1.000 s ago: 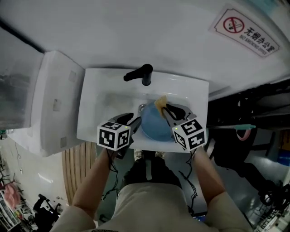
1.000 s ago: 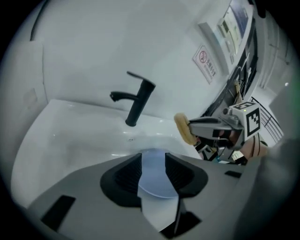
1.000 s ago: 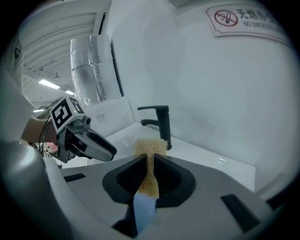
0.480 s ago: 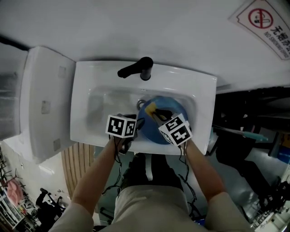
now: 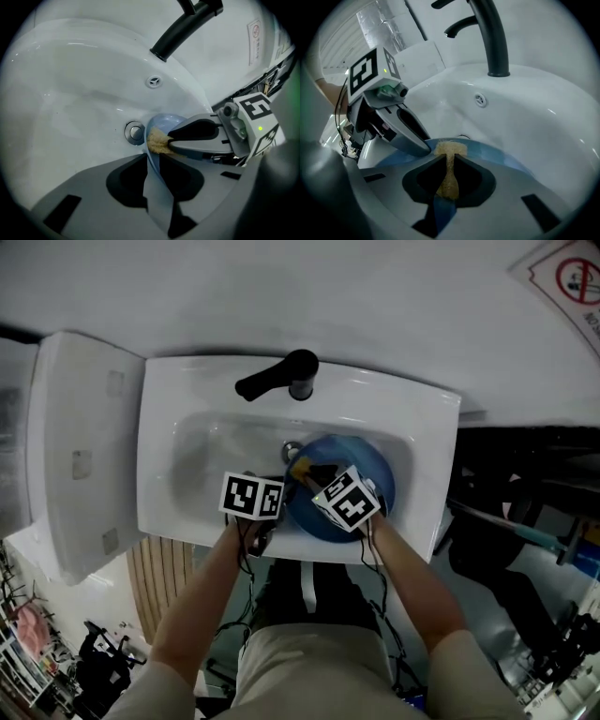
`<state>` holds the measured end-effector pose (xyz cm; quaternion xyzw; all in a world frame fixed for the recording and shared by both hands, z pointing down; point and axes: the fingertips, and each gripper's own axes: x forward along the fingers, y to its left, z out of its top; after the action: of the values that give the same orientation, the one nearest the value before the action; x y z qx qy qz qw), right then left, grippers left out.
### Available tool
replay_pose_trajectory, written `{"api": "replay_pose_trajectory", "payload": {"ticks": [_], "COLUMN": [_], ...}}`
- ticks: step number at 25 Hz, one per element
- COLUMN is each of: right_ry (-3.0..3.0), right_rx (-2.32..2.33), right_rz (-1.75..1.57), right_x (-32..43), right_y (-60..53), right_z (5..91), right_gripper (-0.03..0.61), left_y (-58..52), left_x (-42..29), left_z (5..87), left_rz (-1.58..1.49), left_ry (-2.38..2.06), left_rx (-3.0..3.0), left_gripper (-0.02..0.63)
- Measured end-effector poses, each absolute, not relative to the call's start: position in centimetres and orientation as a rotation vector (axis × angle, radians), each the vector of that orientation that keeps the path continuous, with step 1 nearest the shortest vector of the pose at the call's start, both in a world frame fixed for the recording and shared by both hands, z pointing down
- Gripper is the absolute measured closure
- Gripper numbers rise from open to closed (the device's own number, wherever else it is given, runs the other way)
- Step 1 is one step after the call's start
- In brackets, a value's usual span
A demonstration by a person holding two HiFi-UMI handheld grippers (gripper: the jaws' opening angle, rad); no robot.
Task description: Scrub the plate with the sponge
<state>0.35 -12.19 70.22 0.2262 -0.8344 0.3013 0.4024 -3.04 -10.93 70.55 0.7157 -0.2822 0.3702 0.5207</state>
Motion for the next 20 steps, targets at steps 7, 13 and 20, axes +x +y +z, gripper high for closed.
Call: {"api": "replay_pose_trajectory", "payload": {"ticks": [7,13,20], "right_ry": [-2.033,-1.895,-1.786], "right_rx": [0.614,0.662,0.629], "right_rz": [0.657,0.57,0.646], "right_x": [1.4,5.2,8.9], "right_y": [-14.8,-16.0,-14.0], "right_z": [72.0,73.1,73.1], "right_gripper": [0.52,0.523,0.523], "left_y": [-12.3,-13.7,-15.1], "left_x": [-3.9,-4.8,-5.9], "left_z": [70.3,69.9,69.4], "left_rz": [0.832,0.798,0.787], "left_ry": [-0.753,-0.81,-0.88], "left_rx": [1.711,1.714,1.727], "left_gripper": [0.554,0.571,0.584]}}
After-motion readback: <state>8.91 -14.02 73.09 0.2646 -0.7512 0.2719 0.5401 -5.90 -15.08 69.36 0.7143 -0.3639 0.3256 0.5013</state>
